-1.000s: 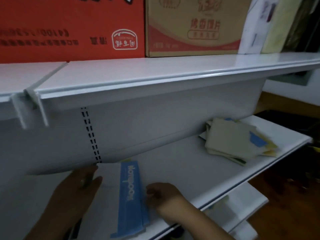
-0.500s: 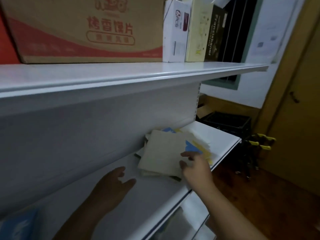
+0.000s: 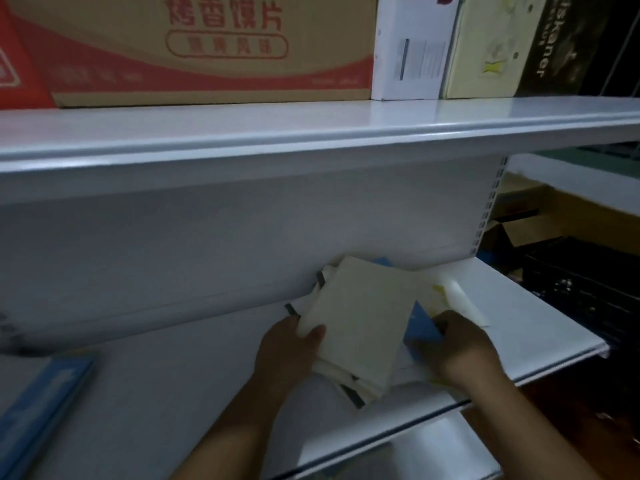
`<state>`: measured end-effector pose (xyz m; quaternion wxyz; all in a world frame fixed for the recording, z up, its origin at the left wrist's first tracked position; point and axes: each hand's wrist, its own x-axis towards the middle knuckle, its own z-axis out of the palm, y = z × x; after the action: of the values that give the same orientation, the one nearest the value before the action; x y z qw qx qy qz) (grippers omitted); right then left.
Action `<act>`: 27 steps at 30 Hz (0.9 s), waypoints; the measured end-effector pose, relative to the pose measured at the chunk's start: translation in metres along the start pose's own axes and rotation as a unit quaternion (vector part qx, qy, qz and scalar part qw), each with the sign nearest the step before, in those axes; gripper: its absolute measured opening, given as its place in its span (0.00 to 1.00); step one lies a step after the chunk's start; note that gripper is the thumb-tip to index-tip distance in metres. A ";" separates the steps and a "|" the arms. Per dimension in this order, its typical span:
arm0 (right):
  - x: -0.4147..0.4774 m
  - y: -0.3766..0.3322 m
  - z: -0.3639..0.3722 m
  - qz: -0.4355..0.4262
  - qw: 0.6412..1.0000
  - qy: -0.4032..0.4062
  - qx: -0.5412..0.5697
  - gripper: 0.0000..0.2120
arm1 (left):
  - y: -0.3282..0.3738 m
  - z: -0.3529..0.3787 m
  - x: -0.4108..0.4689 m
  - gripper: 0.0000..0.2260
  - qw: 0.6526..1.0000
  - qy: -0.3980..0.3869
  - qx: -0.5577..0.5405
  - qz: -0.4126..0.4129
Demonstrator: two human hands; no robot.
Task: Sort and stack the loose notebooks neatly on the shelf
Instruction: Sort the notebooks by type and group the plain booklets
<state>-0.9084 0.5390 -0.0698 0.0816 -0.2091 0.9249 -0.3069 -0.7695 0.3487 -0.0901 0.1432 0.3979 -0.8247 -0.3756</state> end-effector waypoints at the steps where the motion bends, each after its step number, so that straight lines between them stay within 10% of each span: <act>1: 0.001 -0.001 -0.005 -0.005 1.000 0.003 -0.013 0.12 | -0.002 -0.002 -0.002 0.20 1.000 0.009 0.012 0.002; 9: -0.028 -0.055 -0.026 -0.098 0.984 0.043 0.141 0.02 | -0.050 -0.079 -0.042 0.05 0.964 0.203 -0.162 -0.060; 14: -0.057 -0.109 0.030 -0.077 0.959 -0.063 0.264 0.04 | -0.116 -0.146 -0.080 0.16 0.925 0.227 -0.235 -0.195; 22: -0.095 -0.147 0.126 0.028 0.922 -0.175 0.344 0.07 | -0.146 -0.153 -0.105 0.38 0.972 0.080 0.177 -0.133; 27: -0.091 -0.123 0.142 -0.017 0.986 -0.095 0.136 0.11 | -0.150 -0.132 -0.101 0.33 0.959 -0.036 0.270 -0.083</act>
<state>-0.7453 0.4140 -0.1070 0.1914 -0.2403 0.8587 -0.4103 -0.5519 0.2985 -0.1039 -0.0307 0.4750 -0.8641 -0.1637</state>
